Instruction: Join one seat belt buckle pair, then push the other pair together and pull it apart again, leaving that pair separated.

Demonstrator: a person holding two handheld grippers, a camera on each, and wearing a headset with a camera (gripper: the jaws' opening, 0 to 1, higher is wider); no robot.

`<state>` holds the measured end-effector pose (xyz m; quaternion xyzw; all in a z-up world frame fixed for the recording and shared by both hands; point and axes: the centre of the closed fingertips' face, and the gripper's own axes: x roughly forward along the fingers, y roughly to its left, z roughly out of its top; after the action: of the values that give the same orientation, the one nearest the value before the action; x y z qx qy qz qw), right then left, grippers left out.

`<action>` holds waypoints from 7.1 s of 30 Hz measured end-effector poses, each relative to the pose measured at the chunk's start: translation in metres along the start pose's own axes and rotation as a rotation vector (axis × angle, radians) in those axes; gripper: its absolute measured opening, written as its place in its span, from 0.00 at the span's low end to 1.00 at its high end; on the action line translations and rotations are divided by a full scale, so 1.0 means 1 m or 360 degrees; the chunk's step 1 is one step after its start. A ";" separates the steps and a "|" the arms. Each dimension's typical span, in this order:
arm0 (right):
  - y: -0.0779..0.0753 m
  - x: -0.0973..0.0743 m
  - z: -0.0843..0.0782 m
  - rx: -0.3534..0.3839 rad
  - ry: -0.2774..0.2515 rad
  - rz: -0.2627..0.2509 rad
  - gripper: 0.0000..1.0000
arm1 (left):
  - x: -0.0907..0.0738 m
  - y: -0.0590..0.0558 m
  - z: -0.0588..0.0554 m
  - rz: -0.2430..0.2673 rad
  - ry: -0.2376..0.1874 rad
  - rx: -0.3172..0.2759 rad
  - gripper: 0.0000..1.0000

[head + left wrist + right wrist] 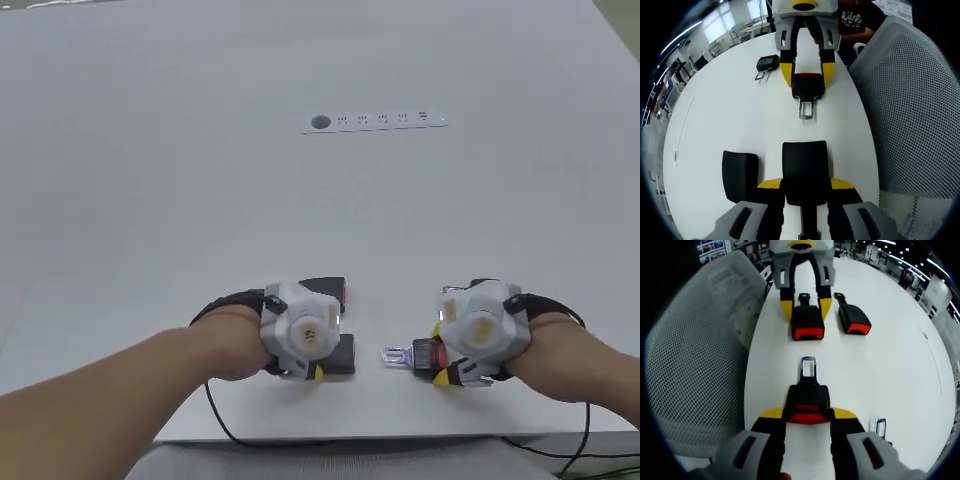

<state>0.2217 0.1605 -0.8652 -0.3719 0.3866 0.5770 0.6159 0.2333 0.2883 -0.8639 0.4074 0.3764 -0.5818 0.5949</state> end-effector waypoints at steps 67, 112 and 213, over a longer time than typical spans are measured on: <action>-0.006 0.026 0.058 -0.0022 -0.0013 -0.0017 0.32 | 0.001 -0.002 0.001 -0.0014 0.0045 0.0016 0.32; -0.004 0.023 0.057 -0.0098 -0.0043 -0.0045 0.35 | -0.002 0.002 0.001 0.0029 0.0013 -0.0064 0.34; -0.086 -0.023 -0.019 -0.0021 0.0098 -0.0101 0.30 | -0.014 0.099 -0.018 0.0117 0.0046 -0.0010 0.30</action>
<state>0.3062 0.1286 -0.8519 -0.4055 0.3896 0.5479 0.6193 0.3317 0.3090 -0.8536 0.4274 0.3715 -0.5524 0.6117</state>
